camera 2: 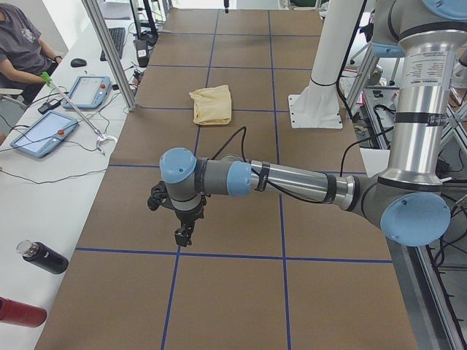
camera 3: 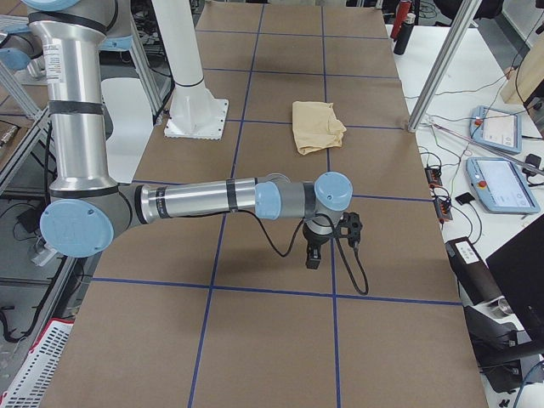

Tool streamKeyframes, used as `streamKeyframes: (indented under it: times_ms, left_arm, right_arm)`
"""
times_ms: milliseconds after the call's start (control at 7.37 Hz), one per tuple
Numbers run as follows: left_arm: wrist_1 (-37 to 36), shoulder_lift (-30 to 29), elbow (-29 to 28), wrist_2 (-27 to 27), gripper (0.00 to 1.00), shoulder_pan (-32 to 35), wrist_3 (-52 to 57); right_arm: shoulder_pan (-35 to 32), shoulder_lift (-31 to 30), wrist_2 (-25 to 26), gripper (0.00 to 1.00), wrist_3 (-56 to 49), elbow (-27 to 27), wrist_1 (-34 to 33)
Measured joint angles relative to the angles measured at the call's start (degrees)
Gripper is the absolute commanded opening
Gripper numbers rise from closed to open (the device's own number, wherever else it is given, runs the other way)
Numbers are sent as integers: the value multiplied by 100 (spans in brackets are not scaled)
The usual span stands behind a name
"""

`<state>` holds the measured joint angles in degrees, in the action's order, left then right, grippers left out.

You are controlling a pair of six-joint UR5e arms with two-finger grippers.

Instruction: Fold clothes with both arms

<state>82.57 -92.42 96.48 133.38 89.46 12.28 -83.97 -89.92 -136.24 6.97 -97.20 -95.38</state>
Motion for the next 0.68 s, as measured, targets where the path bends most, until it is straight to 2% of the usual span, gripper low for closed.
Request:
streamKeyframes:
  times_ms: [271,678]
  left_arm:
    - [318,247,3,51,100,-42,-515]
    - [935,525,-73,-140,100,-125,-958]
  right_arm:
    - [1,-215,294,100,-34,-90,37]
    - [3,-260,365,100,-30,-93,45]
